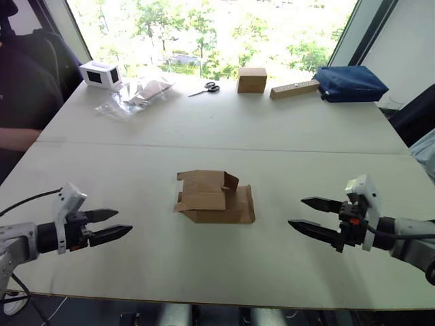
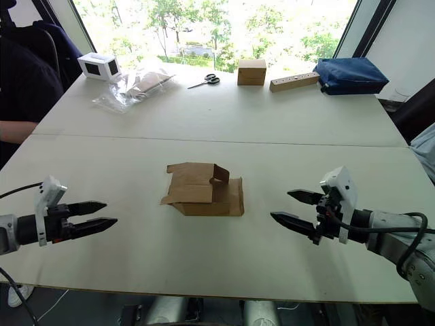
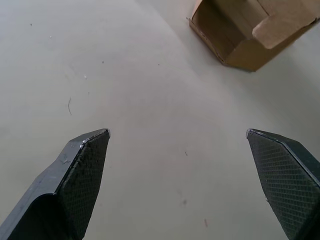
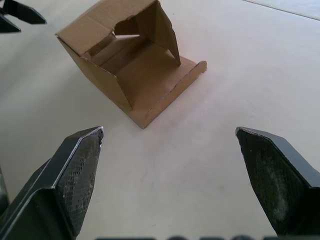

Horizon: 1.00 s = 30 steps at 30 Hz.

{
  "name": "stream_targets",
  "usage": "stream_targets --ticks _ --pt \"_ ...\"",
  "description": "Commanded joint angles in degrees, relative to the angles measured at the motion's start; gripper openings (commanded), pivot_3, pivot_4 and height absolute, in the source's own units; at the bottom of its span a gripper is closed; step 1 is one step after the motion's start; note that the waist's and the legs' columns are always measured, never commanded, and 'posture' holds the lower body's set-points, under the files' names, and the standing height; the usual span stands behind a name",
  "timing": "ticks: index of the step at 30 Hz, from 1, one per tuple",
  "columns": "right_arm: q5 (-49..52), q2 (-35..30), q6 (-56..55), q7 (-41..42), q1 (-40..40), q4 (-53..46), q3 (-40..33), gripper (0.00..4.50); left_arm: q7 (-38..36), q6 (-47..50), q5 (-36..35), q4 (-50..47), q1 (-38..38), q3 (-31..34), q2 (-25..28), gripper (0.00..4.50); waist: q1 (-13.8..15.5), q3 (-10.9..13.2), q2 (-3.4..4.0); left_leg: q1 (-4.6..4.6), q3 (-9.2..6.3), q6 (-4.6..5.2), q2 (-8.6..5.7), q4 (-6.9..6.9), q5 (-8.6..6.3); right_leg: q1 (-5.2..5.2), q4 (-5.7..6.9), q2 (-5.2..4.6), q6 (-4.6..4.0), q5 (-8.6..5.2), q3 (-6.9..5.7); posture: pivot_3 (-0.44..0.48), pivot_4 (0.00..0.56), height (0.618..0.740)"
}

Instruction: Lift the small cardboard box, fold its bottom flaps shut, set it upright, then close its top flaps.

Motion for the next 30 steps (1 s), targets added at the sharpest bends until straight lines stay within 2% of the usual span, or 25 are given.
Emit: stream_targets --ticks 1,4,6,9,12,16,20,30 --pt "-0.8 0.0 -2.2 -0.1 -1.2 -2.2 -0.7 4.43 0.7 7.6 -5.1 0.2 -4.1 0.9 1.5 4.5 -0.1 0.0 0.0 0.01 0.0 0.0 0.0 0.01 0.0 0.01 0.0 0.0 -0.01 0.01 0.0 0.0 0.15 0.74" --pt "-4.7 -1.8 -5.0 1.0 -0.8 -4.1 0.2 4.43 0.8 21.4 -10.6 5.2 -12.3 -1.0 3.4 4.5 -0.1 0.0 -0.01 0.02 0.01 0.02 -0.01 0.01 0.02 0.03 0.01 0.07 -0.01 0.02 -0.04 0.0 0.15 0.74" --pt "-5.7 -2.7 -5.8 1.8 -0.8 -5.6 0.8 4.43 1.5 28.2 -13.4 8.4 -18.1 -2.1 2.7 4.5 -0.1 0.0 -0.01 0.02 0.02 0.03 -0.02 0.03 0.02 0.03 0.05 0.24 0.01 0.02 -0.12 0.0 0.15 0.74" --pt "-6.3 -3.8 -5.9 2.1 -1.2 -8.5 2.2 4.43 5.2 33.0 -12.8 12.9 -26.1 -5.4 -1.5 4.5 -0.1 0.0 -0.02 0.13 0.0 0.04 -0.03 0.07 0.03 0.21 0.04 0.45 0.08 0.03 -0.13 0.0 0.15 0.74" --pt "-5.6 -3.6 -5.0 1.1 -1.8 -10.7 2.6 4.43 6.8 36.0 -12.5 15.3 -30.9 -7.3 -4.8 4.5 -0.2 0.0 -0.14 0.29 -0.02 0.05 -0.06 0.07 0.03 0.4 0.04 0.48 0.28 0.1 -0.11 0.0 0.15 0.74" --pt "-3.1 -2.6 -2.9 -2.1 -3.9 -13.9 3.0 4.43 9.6 37.3 -11.1 19.3 -36.7 -10.6 -10.7 4.5 -0.1 0.1 -0.37 0.31 -0.04 0.02 -0.02 0.08 0.05 0.4 0.08 0.53 0.29 0.11 -0.1 0.0 0.15 0.74" --pt "-0.6 -1.8 0.0 -6.6 -4.5 -17.7 2.9 4.43 8.8 36.4 -9.4 24.2 -41.2 -14.8 -16.4 4.5 0.0 0.1 -0.4 0.32 -0.08 -0.01 -0.05 0.09 0.07 0.43 0.09 0.52 0.28 0.11 -0.1 0.0 0.15 0.74" --pt "3.6 -2.1 3.6 -12.7 -4.6 -19.6 1.1 4.43 4.4 33.2 -6.6 30.0 -44.3 -19.2 -19.6 4.5 -0.1 0.1 -0.44 0.32 -0.09 -0.01 -0.03 0.1 0.07 0.41 0.11 0.52 0.15 0.04 -0.09 0.0 0.15 0.74"
